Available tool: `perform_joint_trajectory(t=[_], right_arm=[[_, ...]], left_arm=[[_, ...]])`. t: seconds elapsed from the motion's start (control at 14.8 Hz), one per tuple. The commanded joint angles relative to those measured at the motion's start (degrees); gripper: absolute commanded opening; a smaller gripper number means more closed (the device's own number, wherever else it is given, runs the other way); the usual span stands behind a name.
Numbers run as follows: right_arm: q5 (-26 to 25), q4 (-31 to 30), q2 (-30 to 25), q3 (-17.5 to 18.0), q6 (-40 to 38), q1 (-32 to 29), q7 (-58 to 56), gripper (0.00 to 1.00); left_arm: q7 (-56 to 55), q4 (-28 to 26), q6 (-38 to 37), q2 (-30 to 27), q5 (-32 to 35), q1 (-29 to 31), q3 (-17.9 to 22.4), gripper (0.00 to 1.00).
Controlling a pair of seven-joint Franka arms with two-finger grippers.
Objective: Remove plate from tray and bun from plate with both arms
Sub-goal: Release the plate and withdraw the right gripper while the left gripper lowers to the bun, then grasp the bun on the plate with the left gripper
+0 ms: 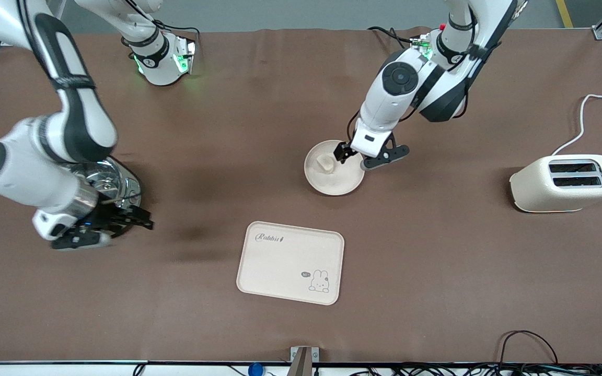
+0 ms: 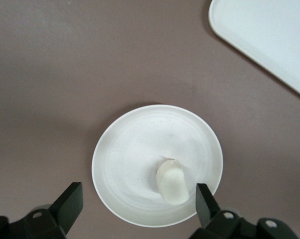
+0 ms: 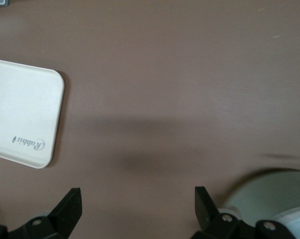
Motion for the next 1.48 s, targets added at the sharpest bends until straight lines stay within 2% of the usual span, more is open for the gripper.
perform_joint_trajectory(t=[0.0,0.13,0.34,0.47,0.61,0.74,1.08,1.41], right_arm=[[-1.7,1.9,-6.8,-7.8,-10.5,4.0,-1.3,1.0],[-1.8,1.8,-11.4,-12.4,-15.0,5.7,-1.0,1.0],[-3.6,0.7,-18.7,-14.7,-18.0,6.7,-0.5,1.0],[-4.5,-0.8,-23.7,-15.8,-23.2,7.4,0.0,1.0],[-6.3,-2.5,-26.5,-16.5,-24.4,8.8,0.2,1.0],[-9.4,-2.3,-26.8,-17.1,-25.5,10.3,3.5,1.0],[-9.5,1.7,-25.3,-16.8,-27.7,9.9,3.8,1.0],[-9.7,9.8,-19.0,-16.8,-28.5,10.0,3.6,1.0]], left_arm=[[-3.7,2.5,0.6,3.5,2.2,-2.4,-0.1,1.0],[-5.1,3.1,1.0,7.0,4.7,-4.5,0.0,1.0],[-13.9,8.3,1.4,14.8,15.1,-5.0,0.0,1.0],[-20.9,14.8,1.4,21.6,21.1,-7.1,0.1,1.0],[-22.3,16.0,1.4,24.0,24.8,-7.2,0.1,1.0],[-22.9,16.2,1.8,25.3,25.1,-6.3,0.2,1.0],[-27.9,13.4,2.1,24.1,25.1,-6.7,0.0,1.0],[-30.0,13.4,-1.4,22.7,25.2,-7.0,-2.5,1.0]])
